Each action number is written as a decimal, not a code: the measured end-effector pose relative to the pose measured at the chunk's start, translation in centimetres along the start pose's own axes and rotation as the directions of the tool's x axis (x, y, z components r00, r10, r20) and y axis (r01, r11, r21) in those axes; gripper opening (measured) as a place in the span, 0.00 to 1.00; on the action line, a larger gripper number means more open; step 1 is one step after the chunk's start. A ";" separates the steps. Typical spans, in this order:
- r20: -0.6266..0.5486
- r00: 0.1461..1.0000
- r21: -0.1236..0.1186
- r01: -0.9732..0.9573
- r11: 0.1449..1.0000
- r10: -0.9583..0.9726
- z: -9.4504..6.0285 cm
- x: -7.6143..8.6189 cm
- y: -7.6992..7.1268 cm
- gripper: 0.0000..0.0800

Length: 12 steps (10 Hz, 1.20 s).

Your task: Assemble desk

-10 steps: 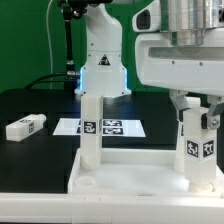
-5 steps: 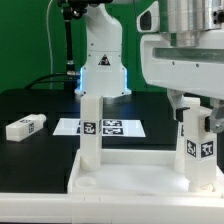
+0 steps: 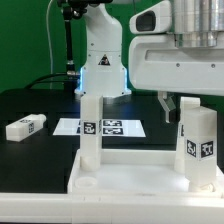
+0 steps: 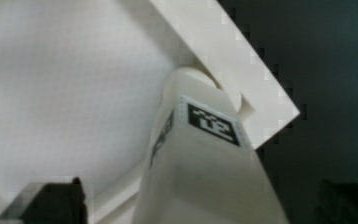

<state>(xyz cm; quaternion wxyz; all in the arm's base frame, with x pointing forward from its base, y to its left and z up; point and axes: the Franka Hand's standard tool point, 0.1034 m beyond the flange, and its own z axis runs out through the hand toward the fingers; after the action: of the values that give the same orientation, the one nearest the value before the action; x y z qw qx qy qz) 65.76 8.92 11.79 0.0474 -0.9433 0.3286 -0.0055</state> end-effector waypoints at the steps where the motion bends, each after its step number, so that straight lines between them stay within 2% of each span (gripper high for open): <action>1: -0.005 0.998 -0.009 0.065 0.998 -0.065 0.0 -0.3 -0.3 0.81; 4: -0.004 0.942 -0.009 0.335 0.942 -0.335 0.0 -0.4 -0.4 0.81; 6: -0.003 0.897 -0.010 0.442 0.897 -0.442 0.0 -0.2 -0.2 0.81; 7: -0.003 0.856 -0.012 0.518 0.855 -0.518 0.0 -0.2 -0.2 0.81; 9: -0.002 0.759 -0.031 0.650 0.759 -0.651 -0.1 -0.2 -0.3 0.81; 11: 0.002 0.656 -0.034 0.754 0.656 -0.755 -0.1 0.0 -0.2 0.81; 12: 0.004 0.631 -0.034 0.775 0.631 -0.775 -0.1 0.0 -0.2 0.80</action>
Offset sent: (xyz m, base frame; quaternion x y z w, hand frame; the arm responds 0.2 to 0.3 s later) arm -0.0010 0.0041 0.0011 0.0073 0.0029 -0.2403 0.9707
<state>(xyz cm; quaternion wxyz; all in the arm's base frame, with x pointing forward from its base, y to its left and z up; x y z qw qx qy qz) 65.90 9.03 11.90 0.0231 -0.9936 -0.1078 -0.0253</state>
